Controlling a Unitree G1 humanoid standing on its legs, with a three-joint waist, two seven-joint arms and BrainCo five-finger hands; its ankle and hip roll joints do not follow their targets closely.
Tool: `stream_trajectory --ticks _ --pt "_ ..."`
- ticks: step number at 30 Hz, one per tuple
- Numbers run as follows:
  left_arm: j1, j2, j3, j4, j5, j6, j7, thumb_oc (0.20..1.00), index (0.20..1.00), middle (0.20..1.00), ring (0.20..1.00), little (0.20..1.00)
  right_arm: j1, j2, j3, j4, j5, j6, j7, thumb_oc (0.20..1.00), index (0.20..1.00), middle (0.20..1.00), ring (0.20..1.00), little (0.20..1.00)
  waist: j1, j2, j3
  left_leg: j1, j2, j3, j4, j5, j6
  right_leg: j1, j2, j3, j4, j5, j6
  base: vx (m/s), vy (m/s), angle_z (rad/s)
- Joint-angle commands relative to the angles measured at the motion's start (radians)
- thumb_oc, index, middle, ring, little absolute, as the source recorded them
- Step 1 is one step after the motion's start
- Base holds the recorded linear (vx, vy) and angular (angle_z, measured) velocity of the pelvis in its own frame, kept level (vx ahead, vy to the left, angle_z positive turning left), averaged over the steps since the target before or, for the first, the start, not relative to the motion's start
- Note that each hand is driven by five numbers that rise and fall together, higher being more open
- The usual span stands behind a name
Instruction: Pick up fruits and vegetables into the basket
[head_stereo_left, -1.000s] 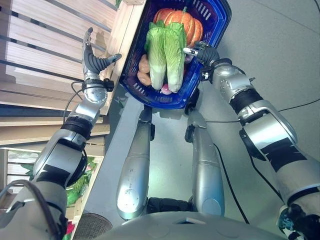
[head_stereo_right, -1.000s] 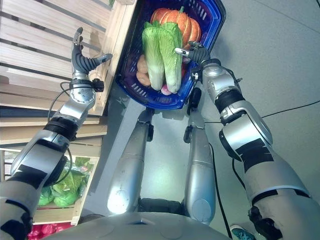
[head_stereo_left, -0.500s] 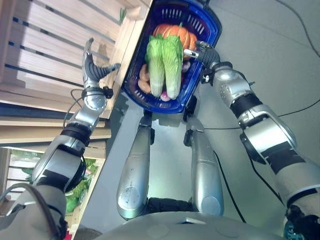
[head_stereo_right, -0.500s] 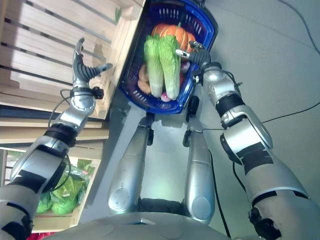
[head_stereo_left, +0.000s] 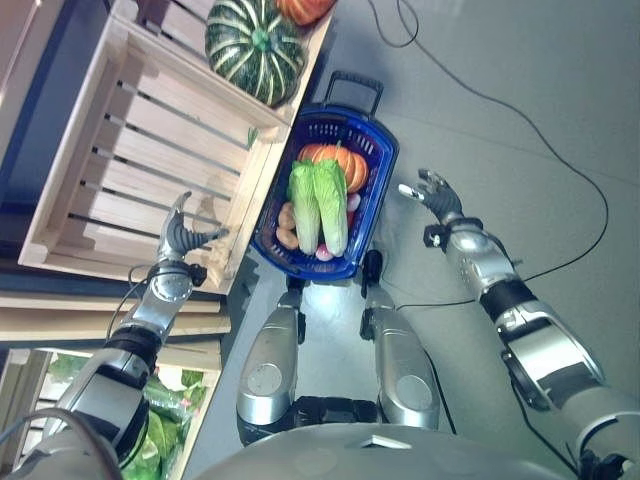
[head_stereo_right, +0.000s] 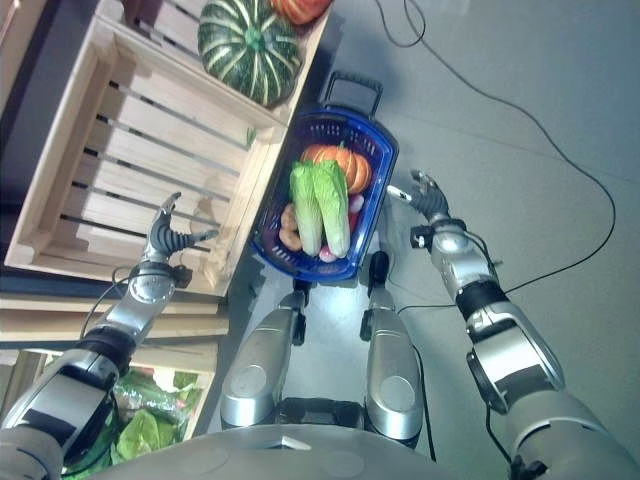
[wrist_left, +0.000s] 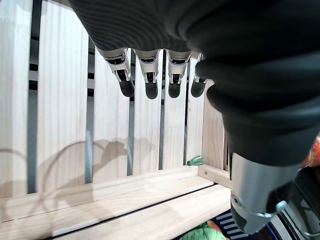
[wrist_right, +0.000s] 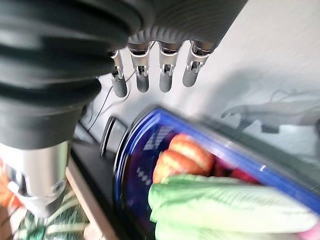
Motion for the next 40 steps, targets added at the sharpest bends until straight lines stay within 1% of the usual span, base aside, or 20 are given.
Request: stream_trajectory --ticks 1,3,4,5,7,9,13,14,16,21,25,30,33,38,40 --pt "0.104 -0.062 0.023 0.107 0.034 -0.059 -0.083 1.000 1.000 1.000 1.000 1.000 0.172 -0.012 -0.031 0.046 -0.044 -0.061 0.030 1.000 1.000 1.000 1.000 1.000 -0.025 0.031 -0.261 -0.035 -0.045 -0.002 -0.040 -0.040 0.003 0.057 -0.003 -0.046 0.038 -0.137 0.076 0.17 -0.006 -0.01" --pt "0.158 -0.084 0.028 0.142 0.056 -0.075 -0.125 1.000 1.000 1.000 1.000 1.000 0.242 0.000 -0.060 0.088 -0.066 -0.053 0.038 1.000 1.000 1.000 1.000 1.000 -0.028 0.030 -0.305 0.003 -0.040 0.003 -0.054 -0.047 0.006 0.093 -0.002 -0.043 0.019 -0.135 0.080 0.17 -0.011 -0.04" --pt "0.168 -0.091 0.028 0.153 0.056 -0.076 -0.136 1.000 1.000 1.000 1.000 1.000 0.252 0.004 -0.065 0.101 -0.070 -0.045 0.040 1.000 1.000 1.000 1.000 1.000 -0.029 0.030 -0.314 0.013 -0.038 0.004 -0.058 -0.049 0.006 0.101 -0.001 -0.043 0.015 -0.134 0.081 0.14 -0.010 -0.06" --pt "0.193 -0.111 0.035 0.181 0.057 -0.074 -0.170 1.000 1.000 1.000 1.000 1.000 0.279 0.019 -0.081 0.142 -0.095 -0.038 0.050 1.000 1.000 1.000 1.000 1.000 -0.032 0.029 -0.339 0.032 -0.035 0.008 -0.068 -0.051 0.007 0.118 0.000 -0.040 0.005 -0.133 0.083 0.14 -0.010 -0.09" --pt "0.223 -0.145 0.039 0.236 0.079 -0.074 -0.203 1.000 1.000 1.000 1.000 1.000 0.321 0.046 -0.100 0.219 -0.130 -0.036 0.062 1.000 1.000 1.000 1.000 1.000 -0.034 0.025 -0.378 0.066 -0.029 0.013 -0.085 -0.055 0.008 0.148 0.001 -0.039 -0.012 -0.132 0.087 0.16 -0.017 -0.20" --pt "0.237 -0.164 0.043 0.279 0.092 -0.066 -0.241 1.000 1.000 1.000 1.000 1.000 0.339 0.066 -0.117 0.268 -0.119 -0.018 0.074 1.000 1.000 1.000 1.000 1.000 -0.036 0.021 -0.399 0.086 -0.026 0.017 -0.093 -0.061 0.009 0.167 0.002 -0.039 -0.024 -0.132 0.089 0.10 -0.019 -0.13" --pt "0.259 -0.200 0.044 0.380 0.105 -0.075 -0.296 1.000 1.000 1.000 1.000 1.000 0.376 0.096 -0.153 0.377 -0.144 0.006 0.113 1.000 1.000 1.000 1.000 1.000 -0.046 0.011 -0.428 0.118 -0.018 0.037 -0.095 -0.081 0.011 0.196 0.001 -0.032 -0.037 -0.137 0.094 0.06 -0.009 -0.04" --pt "0.265 -0.208 0.044 0.403 0.107 -0.074 -0.310 1.000 1.000 1.000 1.000 1.000 0.384 0.102 -0.158 0.399 -0.158 0.016 0.120 1.000 1.000 1.000 1.000 1.000 -0.049 0.009 -0.432 0.124 -0.016 0.042 -0.094 -0.086 0.012 0.200 0.001 -0.029 -0.036 -0.138 0.095 0.05 -0.005 -0.07" --pt "0.273 -0.221 0.046 0.427 0.096 -0.048 -0.347 1.000 1.000 1.000 1.000 1.000 0.397 0.113 -0.162 0.426 -0.179 0.040 0.130 1.000 1.000 1.000 1.000 1.000 -0.055 0.006 -0.438 0.134 -0.013 0.051 -0.092 -0.095 0.014 0.204 0.002 -0.026 -0.033 -0.144 0.094 0.02 -0.003 -0.14" --pt "0.278 -0.238 0.052 0.460 0.107 -0.018 -0.361 1.000 1.000 1.000 1.000 1.000 0.416 0.130 -0.163 0.482 -0.230 0.094 0.141 1.000 1.000 1.000 1.000 1.000 -0.062 0.003 -0.446 0.155 -0.010 0.056 -0.093 -0.109 0.021 0.219 0.006 -0.020 -0.029 -0.155 0.092 0.01 -0.002 -0.13" --pt "0.276 -0.246 0.055 0.470 0.087 0.006 -0.368 1.000 1.000 1.000 1.000 1.000 0.424 0.132 -0.174 0.514 -0.209 0.131 0.147 1.000 1.000 1.000 1.000 1.000 -0.062 0.003 -0.453 0.167 -0.010 0.051 -0.098 -0.114 0.022 0.232 0.006 -0.019 -0.044 -0.151 0.092 0.00 0.001 -0.02" --pt "0.280 -0.248 0.068 0.485 0.080 0.029 -0.376 1.000 1.000 1.000 1.000 1.000 0.433 0.137 -0.193 0.532 -0.188 0.150 0.162 1.000 1.000 1.000 1.000 1.000 -0.065 0.004 -0.461 0.172 -0.007 0.050 -0.105 -0.115 0.019 0.237 0.005 -0.017 -0.053 -0.147 0.096 0.00 0.000 -0.01" --pt "0.281 -0.251 0.075 0.498 0.075 0.057 -0.377 1.000 1.000 1.000 1.000 1.000 0.439 0.140 -0.198 0.550 -0.187 0.167 0.182 1.000 1.000 1.000 1.000 1.000 -0.069 0.006 -0.468 0.172 -0.007 0.048 -0.110 -0.114 0.019 0.237 0.006 -0.015 -0.056 -0.148 0.095 -0.01 0.003 0.00" --pt "0.278 -0.253 0.077 0.504 0.059 0.075 -0.398 1.000 1.000 1.000 1.000 1.000 0.439 0.136 -0.199 0.566 -0.200 0.184 0.194 1.000 1.000 1.000 1.000 1.000 -0.071 0.008 -0.472 0.172 -0.007 0.046 -0.110 -0.115 0.020 0.238 0.007 -0.014 -0.057 -0.149 0.093 0.00 0.000 0.00" --pt "0.277 -0.254 0.075 0.502 0.073 0.077 -0.403 1.000 1.000 1.000 1.000 1.000 0.438 0.137 -0.199 0.567 -0.198 0.188 0.194 1.000 1.000 1.000 1.000 1.000 -0.069 0.006 -0.474 0.172 -0.007 0.045 -0.110 -0.116 0.020 0.240 0.008 -0.015 -0.059 -0.149 0.093 0.00 0.000 0.00"
